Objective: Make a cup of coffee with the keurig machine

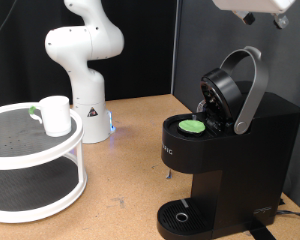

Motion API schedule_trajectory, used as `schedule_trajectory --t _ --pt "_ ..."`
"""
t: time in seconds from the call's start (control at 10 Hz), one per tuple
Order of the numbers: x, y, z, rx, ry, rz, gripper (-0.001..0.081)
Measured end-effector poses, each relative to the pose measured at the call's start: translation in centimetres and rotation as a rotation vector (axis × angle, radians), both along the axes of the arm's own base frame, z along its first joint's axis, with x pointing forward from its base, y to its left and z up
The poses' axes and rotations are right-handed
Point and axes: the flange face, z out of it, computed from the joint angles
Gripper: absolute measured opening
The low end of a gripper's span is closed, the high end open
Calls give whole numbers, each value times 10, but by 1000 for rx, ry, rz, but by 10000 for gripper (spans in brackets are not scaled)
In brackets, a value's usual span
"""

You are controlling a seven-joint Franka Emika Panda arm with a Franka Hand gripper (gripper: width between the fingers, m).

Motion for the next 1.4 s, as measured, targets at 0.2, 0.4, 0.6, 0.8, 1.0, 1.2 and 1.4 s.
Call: schedule_trajectory --t 0.2,0.4,0.6,0.8,1.0,1.2,1.4 --pt "2 8 -7 -4 6 7 676" --pt "3 12 -12 -6 14 14 537" --pt "3 15 -16 -8 22 17 399" --pt "6 16 -23 -12 33 19 73" --pt "7 16 -30 -21 43 21 23" --pt "9 15 -35 -24 52 21 6" --pt "10 14 -39 -28 57 19 1"
